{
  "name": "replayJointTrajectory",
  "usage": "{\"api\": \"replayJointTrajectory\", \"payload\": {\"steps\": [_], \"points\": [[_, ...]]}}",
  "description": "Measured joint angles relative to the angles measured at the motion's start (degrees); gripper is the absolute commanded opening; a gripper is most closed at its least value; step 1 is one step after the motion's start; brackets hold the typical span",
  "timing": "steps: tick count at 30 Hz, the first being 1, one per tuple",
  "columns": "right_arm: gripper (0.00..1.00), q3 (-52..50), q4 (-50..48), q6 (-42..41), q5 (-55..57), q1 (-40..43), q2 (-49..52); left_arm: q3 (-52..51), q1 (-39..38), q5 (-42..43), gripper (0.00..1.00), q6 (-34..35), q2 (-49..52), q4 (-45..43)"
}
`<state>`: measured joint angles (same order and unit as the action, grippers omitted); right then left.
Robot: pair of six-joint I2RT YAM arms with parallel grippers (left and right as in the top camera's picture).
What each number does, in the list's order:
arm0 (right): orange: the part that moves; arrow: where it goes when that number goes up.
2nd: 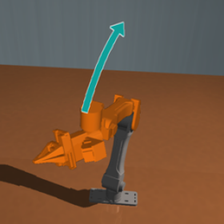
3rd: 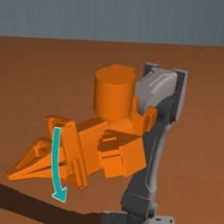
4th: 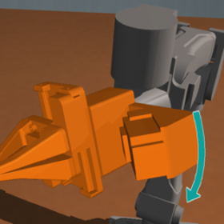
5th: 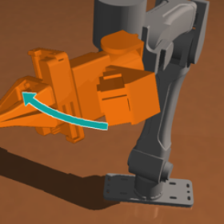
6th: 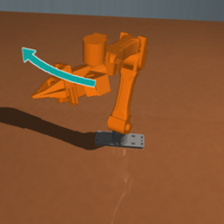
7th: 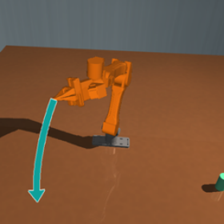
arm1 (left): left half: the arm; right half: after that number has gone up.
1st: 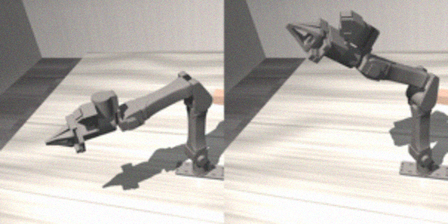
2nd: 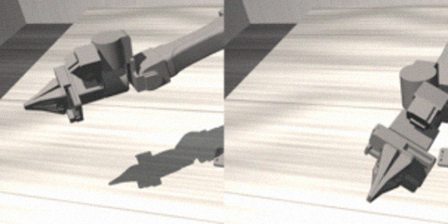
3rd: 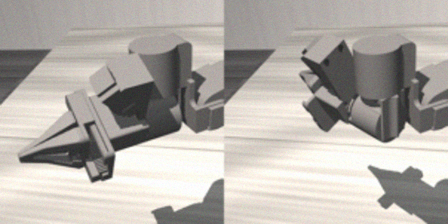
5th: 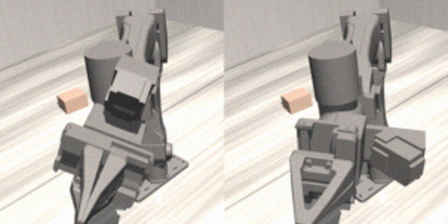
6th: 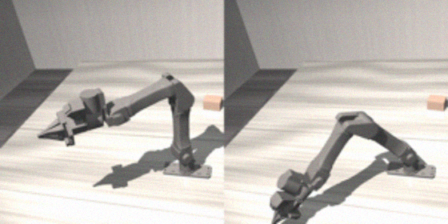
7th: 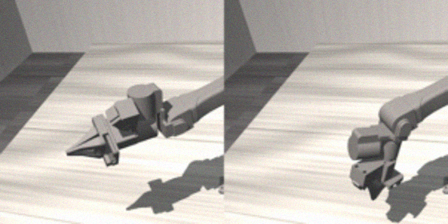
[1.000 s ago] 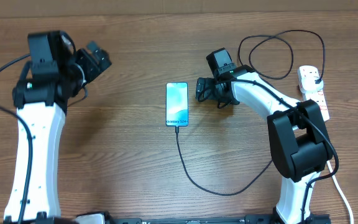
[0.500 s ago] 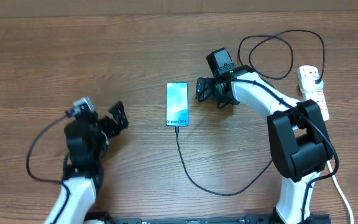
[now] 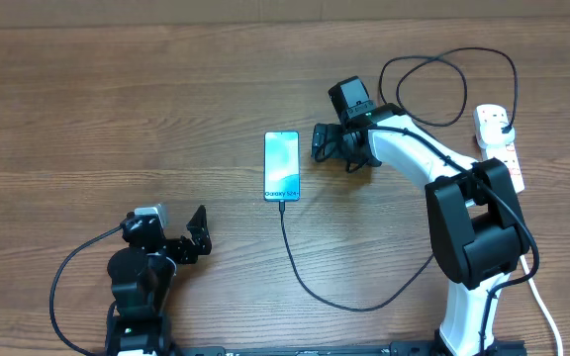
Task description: Plug charger to phone and switch on socket
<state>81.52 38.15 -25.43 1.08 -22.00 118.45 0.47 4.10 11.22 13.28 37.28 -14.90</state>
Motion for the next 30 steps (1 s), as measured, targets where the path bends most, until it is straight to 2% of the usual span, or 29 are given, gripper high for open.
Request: {"api": "replayJointTrajectory", "payload": {"steps": [2,6,12,16,30], "points": [[1.0,0.0,0.1,0.0,0.0,0.0,0.0,0.0,0.0,-1.4,1.0,0.0,-2.3,3.3],[1.0,0.0,0.0,0.0,0.0,0.0,0.0,0.0,0.0,-4.9,1.0,-0.4,-14.4,18.4],[1.0,0.0,0.0,0.0,0.0,0.0,0.0,0.0,0.0,-7.5,1.0,-7.1,-34.4,19.0],[1.0,0.0,0.0,0.0,0.0,0.0,0.0,0.0,0.0,-8.3,1.0,-9.2,-36.4,19.1],[1.0,0.0,0.0,0.0,0.0,0.0,0.0,0.0,0.0,-8.5,1.0,-10.3,-36.4,19.1]]}}
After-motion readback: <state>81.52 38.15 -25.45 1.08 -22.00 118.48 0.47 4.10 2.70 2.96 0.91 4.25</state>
